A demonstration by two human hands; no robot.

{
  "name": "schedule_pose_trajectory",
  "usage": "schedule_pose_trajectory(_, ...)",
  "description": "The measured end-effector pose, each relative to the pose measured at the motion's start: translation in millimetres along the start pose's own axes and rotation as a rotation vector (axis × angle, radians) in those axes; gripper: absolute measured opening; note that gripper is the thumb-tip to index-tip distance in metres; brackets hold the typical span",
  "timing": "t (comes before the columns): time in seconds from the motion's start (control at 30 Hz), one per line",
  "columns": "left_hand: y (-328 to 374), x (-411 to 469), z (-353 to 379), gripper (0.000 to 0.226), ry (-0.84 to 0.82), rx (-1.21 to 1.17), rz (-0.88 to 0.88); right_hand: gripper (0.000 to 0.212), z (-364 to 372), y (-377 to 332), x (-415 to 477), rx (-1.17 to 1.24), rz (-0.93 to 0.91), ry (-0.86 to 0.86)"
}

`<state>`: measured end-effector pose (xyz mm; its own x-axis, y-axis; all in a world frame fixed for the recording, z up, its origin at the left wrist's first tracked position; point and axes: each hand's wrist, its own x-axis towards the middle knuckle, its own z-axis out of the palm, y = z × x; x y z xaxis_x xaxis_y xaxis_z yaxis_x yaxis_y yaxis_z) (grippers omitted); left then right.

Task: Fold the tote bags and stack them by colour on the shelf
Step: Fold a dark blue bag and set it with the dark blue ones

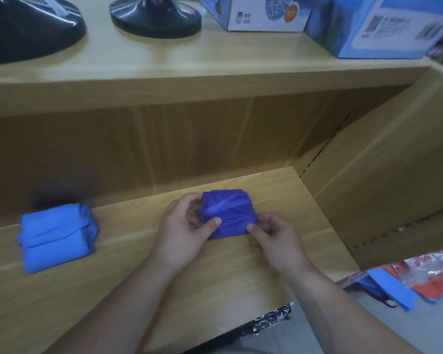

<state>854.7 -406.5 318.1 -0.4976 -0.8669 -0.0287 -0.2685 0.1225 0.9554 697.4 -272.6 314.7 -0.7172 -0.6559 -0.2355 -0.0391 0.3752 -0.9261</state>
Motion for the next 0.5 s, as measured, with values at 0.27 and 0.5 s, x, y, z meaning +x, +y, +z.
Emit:
schedule_pose_trajectory(0.27, -18.0, 18.7, 13.7, 0.06, 0.029, 0.1, 0.206, 0.017, 23.4, -13.5, 27.6, -0.087, -0.004, 0.142)
schedule_pose_trajectory(0.5, -18.8, 27.0, 23.0, 0.064, 0.028, 0.271, 0.246, 0.022, 13.5, -16.5, 39.2, -0.096, 0.022, 0.114)
